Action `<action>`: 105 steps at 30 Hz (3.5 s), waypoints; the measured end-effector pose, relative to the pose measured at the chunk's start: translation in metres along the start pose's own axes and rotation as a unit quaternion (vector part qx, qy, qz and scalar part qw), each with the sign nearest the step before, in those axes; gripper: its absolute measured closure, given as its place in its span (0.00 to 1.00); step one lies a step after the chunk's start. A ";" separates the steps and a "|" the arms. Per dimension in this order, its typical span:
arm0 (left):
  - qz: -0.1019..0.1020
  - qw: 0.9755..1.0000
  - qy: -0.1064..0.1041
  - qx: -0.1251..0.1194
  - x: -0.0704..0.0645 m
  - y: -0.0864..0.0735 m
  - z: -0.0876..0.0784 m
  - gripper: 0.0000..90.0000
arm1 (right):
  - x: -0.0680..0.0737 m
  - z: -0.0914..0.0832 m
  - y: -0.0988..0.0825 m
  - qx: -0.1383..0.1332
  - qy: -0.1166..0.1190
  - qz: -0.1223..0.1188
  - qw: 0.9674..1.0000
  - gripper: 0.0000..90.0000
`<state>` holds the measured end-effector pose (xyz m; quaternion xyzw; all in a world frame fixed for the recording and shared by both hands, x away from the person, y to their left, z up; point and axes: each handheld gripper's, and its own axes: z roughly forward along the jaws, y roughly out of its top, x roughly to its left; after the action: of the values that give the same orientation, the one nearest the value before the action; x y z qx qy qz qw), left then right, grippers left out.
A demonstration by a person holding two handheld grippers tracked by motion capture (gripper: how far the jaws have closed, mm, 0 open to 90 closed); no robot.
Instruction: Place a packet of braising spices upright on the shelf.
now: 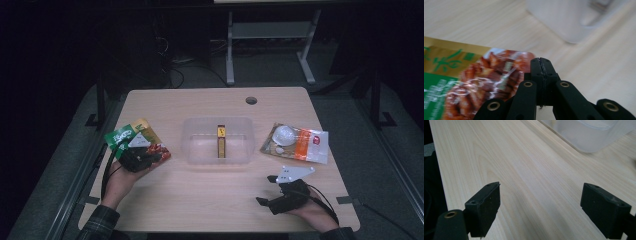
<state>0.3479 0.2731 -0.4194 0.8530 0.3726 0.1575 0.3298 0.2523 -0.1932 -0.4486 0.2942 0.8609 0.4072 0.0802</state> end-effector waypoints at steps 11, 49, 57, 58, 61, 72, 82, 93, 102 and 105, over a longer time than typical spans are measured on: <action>-0.011 0.999 0.038 0.022 0.026 0.011 0.041 1.00 | -0.003 0.002 -0.001 0.006 -0.001 0.002 1.000 0.17; -0.063 0.995 0.068 0.033 0.078 0.003 0.023 1.00 | -0.004 0.004 -0.001 0.007 -0.004 -0.001 1.000 0.17; -0.099 0.989 0.111 0.023 0.119 0.023 0.042 1.00 | -0.006 0.005 0.000 0.006 -0.002 0.002 1.000 0.17; -0.102 0.987 0.120 0.019 0.123 0.024 0.045 1.00 | -0.006 0.005 0.000 0.006 -0.001 0.001 1.000 0.17; -0.120 0.984 0.134 0.016 0.138 0.022 0.052 1.00 | -0.004 0.006 0.001 0.007 0.002 0.000 1.000 0.17; -0.144 0.979 0.143 -0.003 0.162 0.011 0.069 1.00 | -0.003 0.003 -0.002 0.005 -0.003 0.005 1.000 0.17; -0.143 0.981 0.134 -0.017 0.165 0.007 0.078 1.00 | -0.004 0.003 -0.006 0.009 -0.012 0.017 1.000 0.17; -0.147 0.981 0.127 -0.016 0.162 0.009 0.079 1.00 | -0.005 0.003 -0.006 0.008 -0.014 0.018 1.000 0.17; -0.143 0.982 0.120 0.003 0.154 0.012 0.077 1.00 | -0.005 0.003 -0.006 0.008 -0.013 0.016 1.000 0.17; -0.138 0.984 0.117 0.015 0.149 0.013 0.076 1.00 | -0.004 0.003 -0.006 0.008 -0.014 0.016 1.000 0.17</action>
<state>0.4939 0.3427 -0.4625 0.7742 0.5245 0.2035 0.2901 0.2545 -0.1966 -0.4550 0.3145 0.8580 0.3975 0.0832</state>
